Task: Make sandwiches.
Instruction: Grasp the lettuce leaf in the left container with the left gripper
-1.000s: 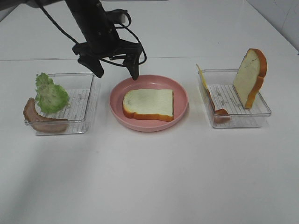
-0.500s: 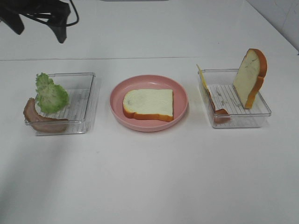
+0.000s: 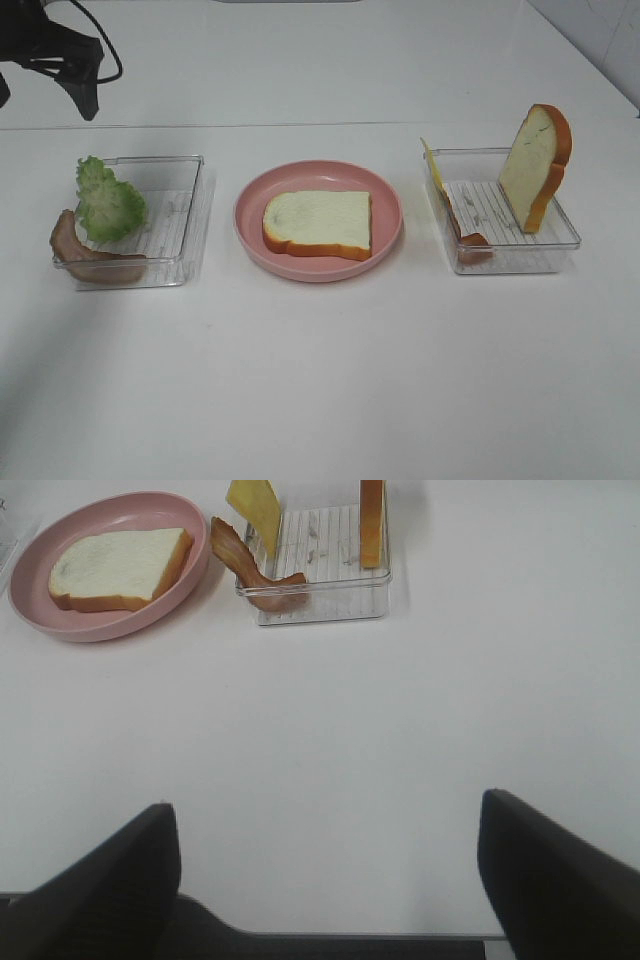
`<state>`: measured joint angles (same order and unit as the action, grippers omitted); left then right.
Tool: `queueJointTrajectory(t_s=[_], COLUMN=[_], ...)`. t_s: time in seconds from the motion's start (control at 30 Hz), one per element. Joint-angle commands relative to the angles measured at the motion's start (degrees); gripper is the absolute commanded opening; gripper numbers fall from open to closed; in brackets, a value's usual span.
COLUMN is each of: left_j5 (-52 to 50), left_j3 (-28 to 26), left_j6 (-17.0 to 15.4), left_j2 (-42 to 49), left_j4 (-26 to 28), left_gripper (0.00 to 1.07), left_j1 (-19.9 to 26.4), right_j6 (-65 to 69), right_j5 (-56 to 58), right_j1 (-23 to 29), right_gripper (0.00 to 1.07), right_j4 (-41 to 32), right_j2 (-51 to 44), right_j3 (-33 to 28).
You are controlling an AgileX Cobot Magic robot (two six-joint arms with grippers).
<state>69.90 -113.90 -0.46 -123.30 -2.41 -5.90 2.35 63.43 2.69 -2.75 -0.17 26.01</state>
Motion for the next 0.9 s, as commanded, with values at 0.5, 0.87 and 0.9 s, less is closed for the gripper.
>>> queueJointTrajectory(t_s=[0.5,0.87,0.9], left_j5=[1.1,-0.2,-0.2], left_j3=[0.4,0.4,0.4], left_j6=[0.0,0.5,0.5], left_j2=[-9.0,-10.4,-10.6], left_j4=[1.4,1.4,1.4], left_gripper=[0.88,0.75,0.73], left_j1=[-0.7,-0.7,-0.7], right_j6=[-0.5,-0.5,-0.5], right_j5=[-0.5,-0.5,-0.5], right_j1=[-0.1,-0.1,-0.1], right_gripper=[0.79,0.79,0.79], right_j4=[0.1,0.1,0.1], right_j2=[-1.3,-1.3,-1.3], right_j3=[-0.2,-0.2,-0.2])
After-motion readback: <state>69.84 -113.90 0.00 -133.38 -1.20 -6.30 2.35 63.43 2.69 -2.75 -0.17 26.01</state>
